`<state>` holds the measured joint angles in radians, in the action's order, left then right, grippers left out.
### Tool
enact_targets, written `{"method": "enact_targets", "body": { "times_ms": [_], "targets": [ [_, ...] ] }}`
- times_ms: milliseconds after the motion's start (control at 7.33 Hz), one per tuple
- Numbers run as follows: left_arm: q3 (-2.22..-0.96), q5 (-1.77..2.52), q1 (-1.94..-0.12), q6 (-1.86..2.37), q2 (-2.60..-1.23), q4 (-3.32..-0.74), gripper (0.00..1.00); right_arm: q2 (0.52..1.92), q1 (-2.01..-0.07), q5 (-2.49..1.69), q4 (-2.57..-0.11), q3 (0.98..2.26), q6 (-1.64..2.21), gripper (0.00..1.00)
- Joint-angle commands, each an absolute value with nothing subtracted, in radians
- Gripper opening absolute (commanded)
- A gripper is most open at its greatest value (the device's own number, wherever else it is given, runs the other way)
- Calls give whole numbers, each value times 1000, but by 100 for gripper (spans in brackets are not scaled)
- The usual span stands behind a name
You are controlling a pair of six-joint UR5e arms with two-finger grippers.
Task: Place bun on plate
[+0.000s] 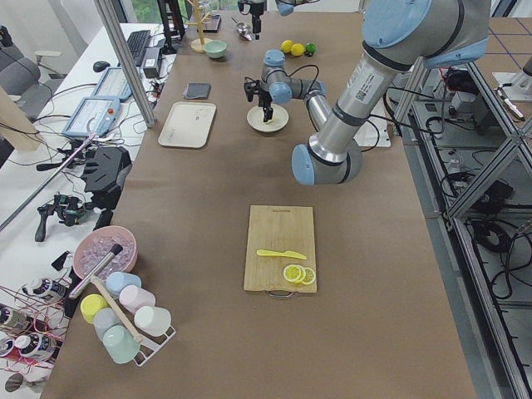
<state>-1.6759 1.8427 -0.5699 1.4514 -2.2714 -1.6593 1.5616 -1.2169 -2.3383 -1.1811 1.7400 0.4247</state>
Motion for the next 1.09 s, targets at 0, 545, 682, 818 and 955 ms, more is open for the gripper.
{"method": "enact_targets", "body": {
  "times_ms": [0,545,682,818,955],
  "targets": [
    [-1785,1952,-789,1061,-2093,-1569,97,1586,-1279,-2338,-1181,1729,316,100],
    [-1757,2187,-1223,338,-1832,-1580,97,1554,-1363,-2351,-1366,1726,186,100],
    [-1749,2233,-1312,198,-1771,-1574,97,1548,-1370,-2339,-1393,1723,184,100],
    [-1731,2290,-1375,48,-1694,-1578,97,1545,-1385,-2339,-1407,1720,180,100],
    [-1680,2296,-1458,-101,-1665,-1577,97,1543,-1413,-2339,-1436,1720,122,100]
  ]
}}
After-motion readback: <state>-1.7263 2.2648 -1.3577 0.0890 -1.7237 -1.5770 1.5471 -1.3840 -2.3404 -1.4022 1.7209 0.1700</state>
